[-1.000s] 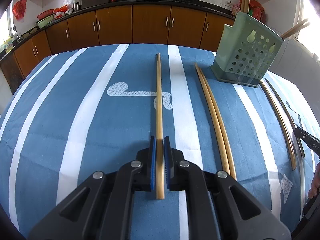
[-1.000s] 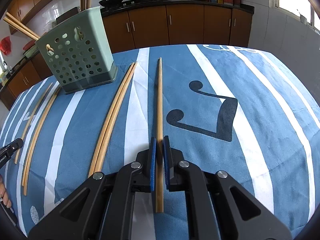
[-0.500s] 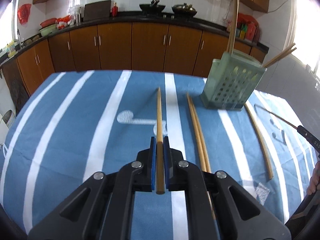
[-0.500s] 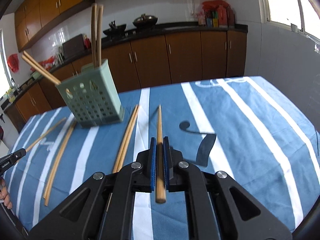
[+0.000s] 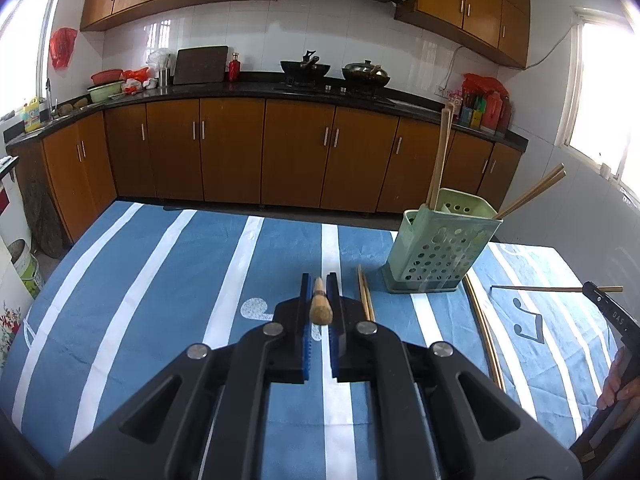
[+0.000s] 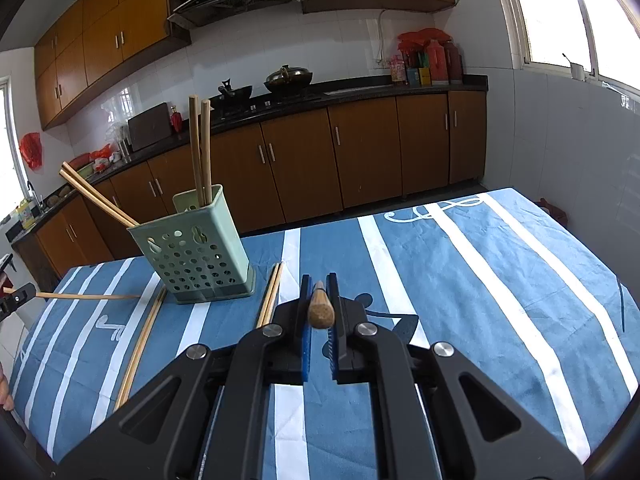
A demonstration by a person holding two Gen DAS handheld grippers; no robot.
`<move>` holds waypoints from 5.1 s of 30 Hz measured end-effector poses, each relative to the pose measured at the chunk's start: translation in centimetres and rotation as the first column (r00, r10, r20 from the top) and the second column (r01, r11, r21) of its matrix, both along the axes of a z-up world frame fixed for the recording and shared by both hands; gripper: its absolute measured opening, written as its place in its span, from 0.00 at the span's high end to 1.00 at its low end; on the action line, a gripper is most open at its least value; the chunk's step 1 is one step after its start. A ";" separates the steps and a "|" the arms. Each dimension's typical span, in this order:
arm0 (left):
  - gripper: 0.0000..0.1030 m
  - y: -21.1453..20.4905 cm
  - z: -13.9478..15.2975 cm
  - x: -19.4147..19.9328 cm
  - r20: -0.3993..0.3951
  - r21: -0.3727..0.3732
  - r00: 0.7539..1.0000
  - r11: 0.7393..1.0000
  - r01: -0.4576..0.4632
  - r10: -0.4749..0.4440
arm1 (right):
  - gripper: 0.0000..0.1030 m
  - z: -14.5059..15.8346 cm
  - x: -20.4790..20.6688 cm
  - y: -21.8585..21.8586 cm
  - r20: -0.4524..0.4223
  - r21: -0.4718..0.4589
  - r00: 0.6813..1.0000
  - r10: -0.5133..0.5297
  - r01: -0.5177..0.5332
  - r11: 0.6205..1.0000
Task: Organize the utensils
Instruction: 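Lift both held chopsticks upright over the green holder, then open both grippers to drop the chopsticks into the green holder, then lower both grippers to the table and close each on a chopstick, then raise both held chopsticks upright and carry them above the green holder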
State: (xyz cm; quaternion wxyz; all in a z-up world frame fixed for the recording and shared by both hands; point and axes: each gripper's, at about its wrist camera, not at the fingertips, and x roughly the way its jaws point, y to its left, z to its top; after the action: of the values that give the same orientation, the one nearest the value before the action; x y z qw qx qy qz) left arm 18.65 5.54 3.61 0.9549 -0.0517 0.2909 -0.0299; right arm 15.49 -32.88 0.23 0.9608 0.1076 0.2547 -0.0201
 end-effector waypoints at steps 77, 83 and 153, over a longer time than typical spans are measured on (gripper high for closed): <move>0.78 -0.2 -0.6 0.3 -0.031 0.005 1.000 1.000 0.003 -0.002 | 0.71 -0.6 2.1 0.5 -0.124 0.042 0.991 0.053 -0.048 0.998; 0.78 0.8 -5.3 0.4 -0.168 -0.029 0.986 0.999 -0.015 0.010 | 0.72 -7.3 4.2 4.5 -0.324 0.122 0.931 0.169 -0.137 0.983; 0.91 -1.8 -13.0 4.0 -0.292 -0.003 0.956 1.000 0.012 -0.012 | 0.93 -10.3 5.8 3.8 -0.330 -0.112 0.944 -0.012 -0.026 0.993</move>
State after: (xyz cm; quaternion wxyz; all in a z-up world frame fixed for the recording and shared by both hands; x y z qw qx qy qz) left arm 22.63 3.78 -9.38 0.9012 -0.0545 0.4291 -0.0279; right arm 21.25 -29.05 -10.05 0.9093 0.0463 0.4107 -0.0489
